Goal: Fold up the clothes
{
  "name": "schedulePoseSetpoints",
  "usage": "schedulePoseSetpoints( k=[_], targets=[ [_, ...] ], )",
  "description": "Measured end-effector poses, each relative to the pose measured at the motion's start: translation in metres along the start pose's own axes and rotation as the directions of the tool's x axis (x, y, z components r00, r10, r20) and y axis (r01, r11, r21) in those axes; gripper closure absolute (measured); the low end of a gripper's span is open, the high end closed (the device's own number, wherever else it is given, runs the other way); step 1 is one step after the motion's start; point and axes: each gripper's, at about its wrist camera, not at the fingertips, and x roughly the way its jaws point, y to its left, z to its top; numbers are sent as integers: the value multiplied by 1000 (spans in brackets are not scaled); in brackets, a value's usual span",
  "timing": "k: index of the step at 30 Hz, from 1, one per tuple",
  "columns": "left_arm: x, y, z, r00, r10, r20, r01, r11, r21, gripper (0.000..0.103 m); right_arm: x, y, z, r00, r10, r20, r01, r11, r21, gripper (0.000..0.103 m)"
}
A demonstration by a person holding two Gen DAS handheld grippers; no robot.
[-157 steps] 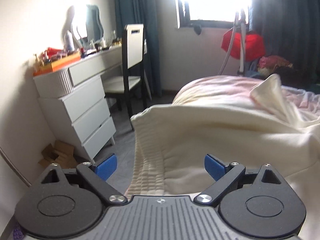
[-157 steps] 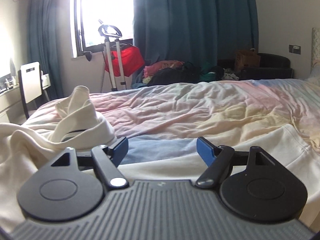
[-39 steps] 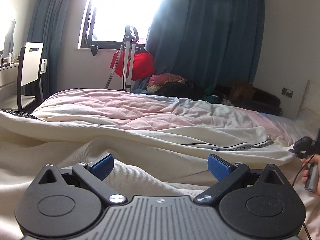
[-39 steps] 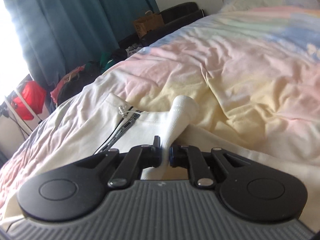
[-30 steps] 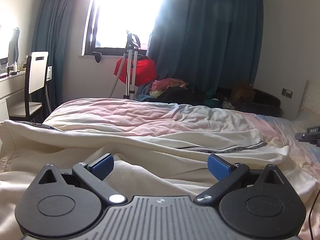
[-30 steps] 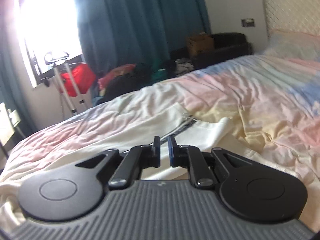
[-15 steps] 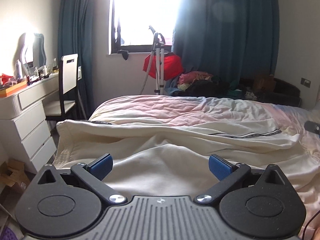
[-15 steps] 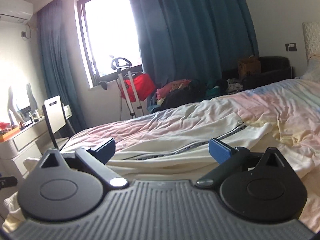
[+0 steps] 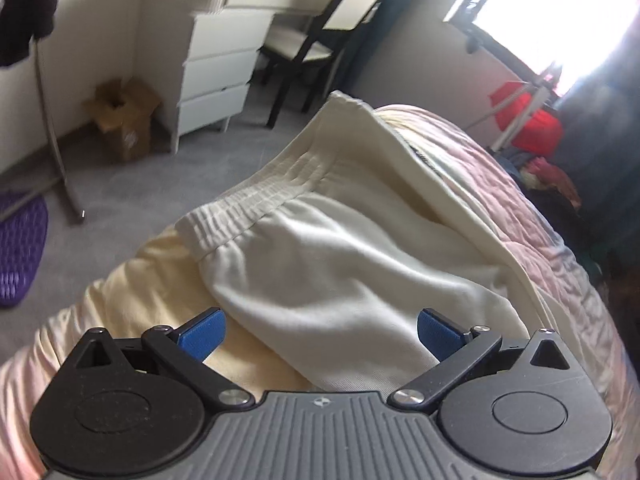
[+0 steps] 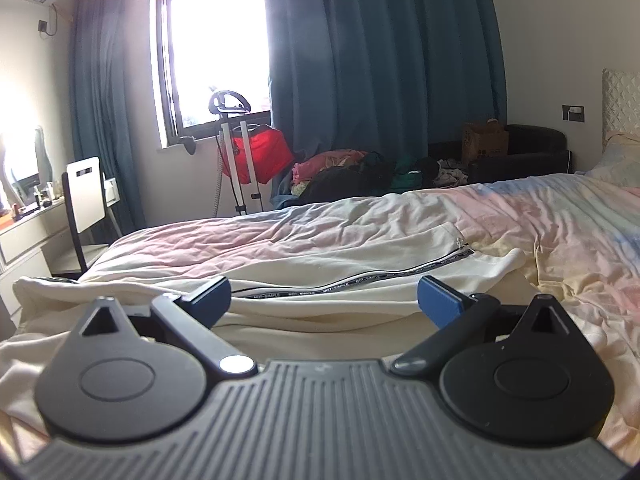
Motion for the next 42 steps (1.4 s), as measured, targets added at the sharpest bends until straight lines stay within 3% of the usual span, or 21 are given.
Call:
schedulePoseSetpoints(
  k=[3, 8, 12, 16, 20, 21, 24, 29, 30, 32, 35, 36, 38, 39, 41, 42],
  targets=[
    [25, 30, 11, 993, -23, -113, -1, 978, -210, 0, 3, 1, -1, 1000, 0, -14, 0, 1000, -5, 2],
    [52, 61, 15, 981, -74, -177, -1, 920, -391, 1, 9, -5, -3, 999, -6, -52, 7, 1000, 16, 2],
    [49, 67, 11, 975, -187, -120, 120, 897, -425, 2, 13, -31, 0, 996, -11, -85, 22, 990, 136, 2],
    [40, 70, 6, 935, -352, -42, 299, 846, -442, 5, 19, -70, 0, 992, -7, -126, 48, 946, 321, 2],
    [24, 80, 2, 955, -295, -31, 246, 846, -474, 5, 24, -119, -7, 986, 6, -169, 86, 841, 533, 2],
    [21, 86, -1, 973, -229, -41, 179, 848, -499, 6, 23, -130, -9, 985, 6, -175, 97, 813, 574, 2],
    [17, 110, -7, 979, -203, -30, 145, 788, -598, 7, 23, -161, -15, 982, -1, -186, 128, 733, 668, 2],
    [5, 133, -13, 993, -111, 39, 108, 739, -664, 10, 20, -203, -22, 981, -31, -191, 165, 647, 744, 2],
    [8, 132, -12, 990, -133, 34, 123, 746, -655, 10, 20, -211, -24, 980, -41, -193, 174, 637, 751, 2],
    [16, 131, -11, 983, -181, 22, 153, 753, -640, 10, 21, -226, -31, 977, -62, -206, 199, 621, 758, 2],
    [29, 120, -10, 963, -265, 52, 236, 732, -639, 12, 25, -238, -43, 963, -95, -250, 259, 570, 780, 2],
    [28, 116, -13, 951, -297, 81, 280, 727, -627, 20, 25, -239, -47, 959, -108, -262, 277, 549, 789, 2],
    [25, 107, -17, 923, -361, 136, 367, 712, -599, 25, 26, -243, -54, 949, -132, -285, 312, 506, 804, 3],
    [24, 103, -20, 906, -392, 163, 409, 702, -583, 28, 26, -244, -54, 949, -145, -281, 315, 504, 804, 3],
    [21, 95, -24, 866, -452, 214, 490, 679, -547, 35, 25, -241, -48, 956, -177, -235, 294, 548, 783, 5],
    [21, 92, -26, 885, -424, 193, 455, 701, -550, 37, 27, -240, -48, 955, -184, -232, 296, 552, 780, 5]
  ],
)
